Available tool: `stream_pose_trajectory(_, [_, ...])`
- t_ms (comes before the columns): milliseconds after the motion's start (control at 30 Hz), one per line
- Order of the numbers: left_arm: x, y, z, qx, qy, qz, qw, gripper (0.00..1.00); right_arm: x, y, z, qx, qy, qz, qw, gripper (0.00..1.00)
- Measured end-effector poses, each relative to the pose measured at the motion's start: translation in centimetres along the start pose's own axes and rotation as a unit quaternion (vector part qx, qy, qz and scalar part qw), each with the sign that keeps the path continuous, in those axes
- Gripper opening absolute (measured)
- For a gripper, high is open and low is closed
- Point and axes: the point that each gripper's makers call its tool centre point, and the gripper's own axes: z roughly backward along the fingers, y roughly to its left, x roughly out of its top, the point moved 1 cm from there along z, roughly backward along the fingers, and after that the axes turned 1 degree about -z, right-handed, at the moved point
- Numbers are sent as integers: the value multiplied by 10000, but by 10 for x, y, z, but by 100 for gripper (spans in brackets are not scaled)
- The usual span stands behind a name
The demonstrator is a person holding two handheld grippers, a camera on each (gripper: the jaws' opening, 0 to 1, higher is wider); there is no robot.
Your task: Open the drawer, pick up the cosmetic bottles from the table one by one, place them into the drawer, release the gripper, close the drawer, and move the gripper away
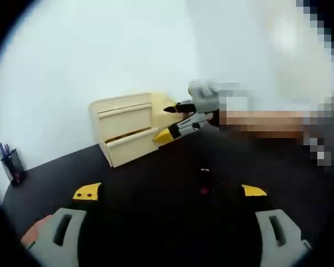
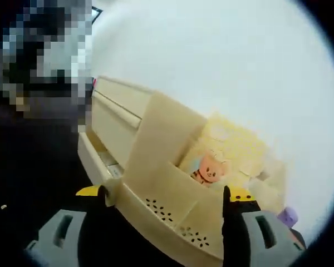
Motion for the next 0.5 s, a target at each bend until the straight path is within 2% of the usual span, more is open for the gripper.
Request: stream_pose_trajectory(500, [0, -1, 0, -3, 6, -33, 10000, 93, -1, -11, -17, -165, 17, -47, 9999, 82])
